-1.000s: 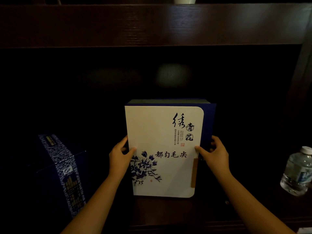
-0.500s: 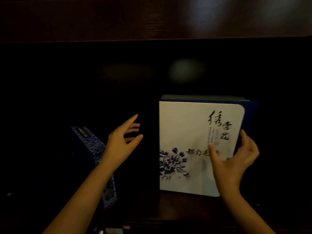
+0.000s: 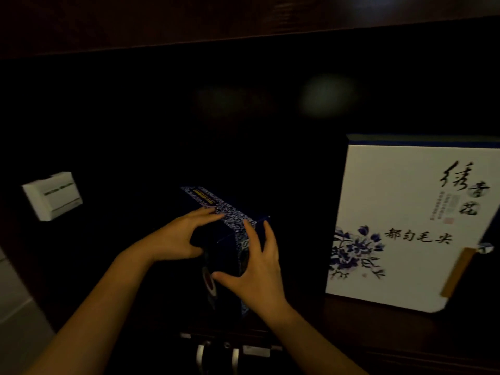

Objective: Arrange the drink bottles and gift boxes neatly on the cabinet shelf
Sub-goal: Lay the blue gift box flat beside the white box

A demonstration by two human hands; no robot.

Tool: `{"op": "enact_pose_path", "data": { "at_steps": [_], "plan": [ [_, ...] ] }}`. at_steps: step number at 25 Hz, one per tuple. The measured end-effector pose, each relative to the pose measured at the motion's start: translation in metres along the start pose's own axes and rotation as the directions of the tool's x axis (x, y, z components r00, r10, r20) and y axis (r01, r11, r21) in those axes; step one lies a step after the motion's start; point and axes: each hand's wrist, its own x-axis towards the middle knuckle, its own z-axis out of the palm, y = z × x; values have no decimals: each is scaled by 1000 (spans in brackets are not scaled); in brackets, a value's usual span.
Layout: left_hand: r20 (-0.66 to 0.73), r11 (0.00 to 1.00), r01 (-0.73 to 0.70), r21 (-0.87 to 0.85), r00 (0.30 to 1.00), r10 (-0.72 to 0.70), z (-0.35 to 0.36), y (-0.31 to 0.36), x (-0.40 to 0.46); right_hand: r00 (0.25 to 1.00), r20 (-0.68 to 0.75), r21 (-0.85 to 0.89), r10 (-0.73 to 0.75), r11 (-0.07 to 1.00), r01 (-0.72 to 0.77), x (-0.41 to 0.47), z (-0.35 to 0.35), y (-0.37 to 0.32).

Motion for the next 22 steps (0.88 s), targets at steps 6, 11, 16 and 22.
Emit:
{"op": "enact_pose_path", "data": {
  "at_steps": [6,11,16,22],
  "plan": [
    [-89,983,-23,184,995,40,14,-18,16,993,-114,17,35,999,-34,10,27,-2],
    [-205,959,-104,262,966,160,27,-20,32,995,-100,70,-16,997,23,18,15,21],
    [-414,955,-146,259,876,246,64,12,59,997,81,119,-10,993,0,45,-37,66],
    [-475,979,-166,115,857,201,84,30,78,987,161,230,12,972,-49,65,-58,87]
  ]
}}
